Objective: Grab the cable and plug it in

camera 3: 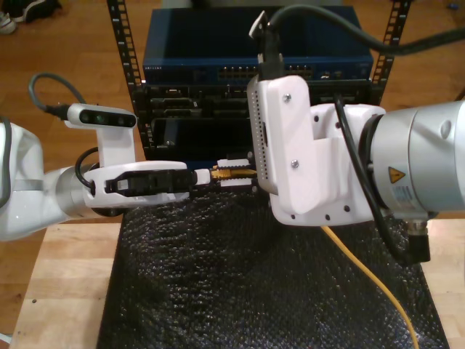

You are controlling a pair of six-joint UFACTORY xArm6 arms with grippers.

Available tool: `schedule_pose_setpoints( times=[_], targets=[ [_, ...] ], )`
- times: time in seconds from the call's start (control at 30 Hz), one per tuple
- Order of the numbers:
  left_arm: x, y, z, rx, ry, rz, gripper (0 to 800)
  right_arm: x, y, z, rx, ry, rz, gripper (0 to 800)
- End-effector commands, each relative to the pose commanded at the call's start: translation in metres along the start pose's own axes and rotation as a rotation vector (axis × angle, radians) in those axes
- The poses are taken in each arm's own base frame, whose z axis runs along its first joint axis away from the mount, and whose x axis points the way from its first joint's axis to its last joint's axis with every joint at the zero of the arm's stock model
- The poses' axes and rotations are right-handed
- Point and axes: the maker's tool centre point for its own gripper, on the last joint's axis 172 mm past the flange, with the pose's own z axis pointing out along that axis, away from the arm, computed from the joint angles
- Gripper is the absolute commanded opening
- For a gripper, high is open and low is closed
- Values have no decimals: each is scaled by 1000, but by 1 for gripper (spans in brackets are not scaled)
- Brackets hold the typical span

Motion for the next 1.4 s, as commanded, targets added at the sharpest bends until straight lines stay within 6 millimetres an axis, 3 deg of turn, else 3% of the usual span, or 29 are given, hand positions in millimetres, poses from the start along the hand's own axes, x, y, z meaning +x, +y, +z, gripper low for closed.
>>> schedule_pose_setpoints(
  times=[0.1, 0.13, 0.2, 0.33, 0.5, 0.9, 1.0, 1.1, 1.23, 1.4],
  targets=[
    [0, 0, 0, 0, 0, 0, 38, 1, 0, 0, -1, 1, -1, 14],
    [0, 0, 0, -2, 0, 0, 76, 0, 0, 0, -1, 0, -1, 11],
    [0, 0, 0, -2, 2, -2, 249, 0, 0, 1, 1, 0, 1, 1],
    [-2, -2, 1, -5, 0, -8, 303, 0, -1, 1, 2, 1, 1, 1],
    [-2, -3, 2, -5, -5, -9, 480, 0, 0, 1, 2, 0, 5, 1],
    [-1, -3, 2, 1, -7, -4, 710, -1, 2, 5, 8, -4, 32, 1],
    [-1, -4, 2, 5, -12, -3, 723, -1, 5, 6, 6, -6, 46, 1],
    [-3, -6, 2, 18, -20, -4, 784, -1, 10, 6, 3, -8, 68, 0],
    [-1, -12, 4, 69, -46, 20, 792, -2, 16, 4, -7, -12, 92, 0],
    [-4, -23, 2, 149, -93, 35, 793, -29, 24, -2, -31, -59, 144, 0]
  ],
)
